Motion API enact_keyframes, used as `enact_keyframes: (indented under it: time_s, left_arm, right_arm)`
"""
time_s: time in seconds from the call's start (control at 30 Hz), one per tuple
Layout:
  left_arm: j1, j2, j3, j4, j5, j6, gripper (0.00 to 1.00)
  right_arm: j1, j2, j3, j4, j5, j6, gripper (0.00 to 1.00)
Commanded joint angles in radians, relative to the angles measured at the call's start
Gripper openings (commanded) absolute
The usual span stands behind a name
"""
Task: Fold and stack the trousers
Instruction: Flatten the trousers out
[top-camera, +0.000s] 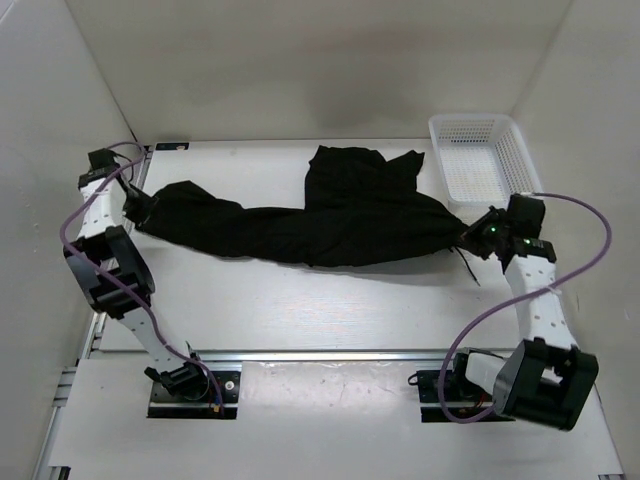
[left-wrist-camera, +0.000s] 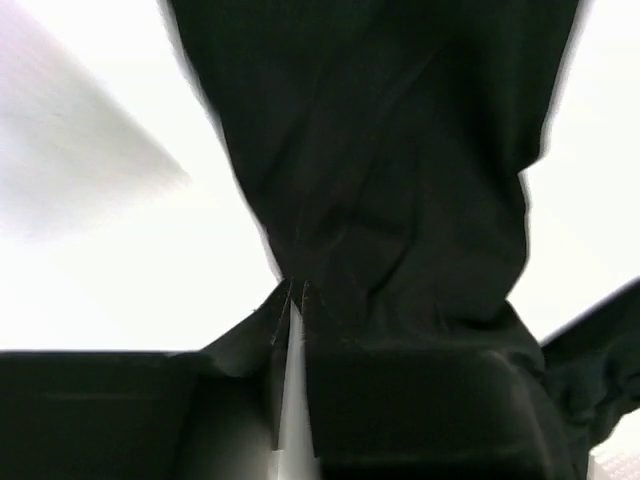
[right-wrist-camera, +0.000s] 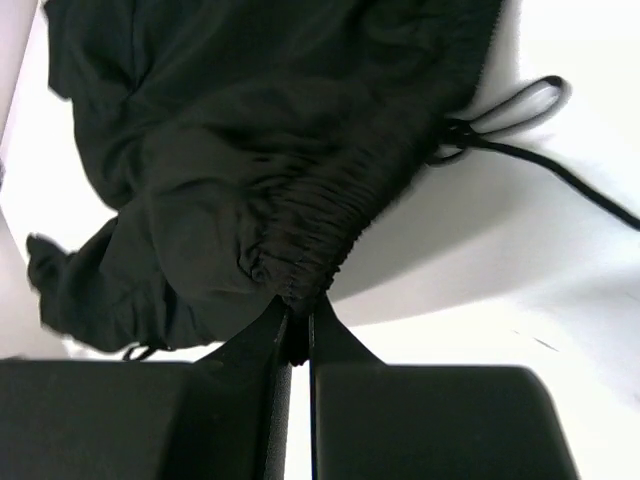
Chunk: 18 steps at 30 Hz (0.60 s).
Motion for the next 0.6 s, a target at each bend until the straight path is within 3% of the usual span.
enact_keyframes:
  time_s: [0.0, 0.03, 0.1, 0.17, 0.27, 0.4, 0.57]
  left_arm:
    - [0.022, -0.14, 0.003, -0.024, -0.045, 0.01, 0.34]
    - [0.033, -0.149, -0.035, -0.024, -0.036, 0.01, 0.55]
    - [0.042, -0.126, -0.089, -0.024, -0.001, 0.023, 0.83]
    - [0.042, -0.108, -0.127, -0.012, 0.008, 0.023, 0.93]
    - [0.042, -0.083, -0.186, -0.001, 0.018, 0.023, 0.97]
    - [0.033, 0.0, -0.186, 0.022, 0.007, 0.023, 0.9]
    - [0.019, 0.087, -0.079, 0.022, 0.008, 0.0, 0.88]
  right_arm:
    - [-0.073, -0.068, -0.013, -0.194, 0.037, -0.084, 0.0]
    - [-0.086, -0.079, -0.028, -0.205, 0.037, -0.093, 0.0]
    - [-0.106, -0.109, -0.083, -0.217, 0.037, -0.093, 0.0]
    - [-0.107, -0.12, -0.113, -0.217, 0.037, -0.083, 0.0]
    - [-0.107, -0.129, -0.133, -0.208, 0.037, -0.073, 0.0]
    - [-0.107, -0.129, -0.144, -0.208, 0.037, -0.073, 0.0]
    - [-0.116, -0.12, -0.133, -0.199, 0.028, -0.073, 0.0]
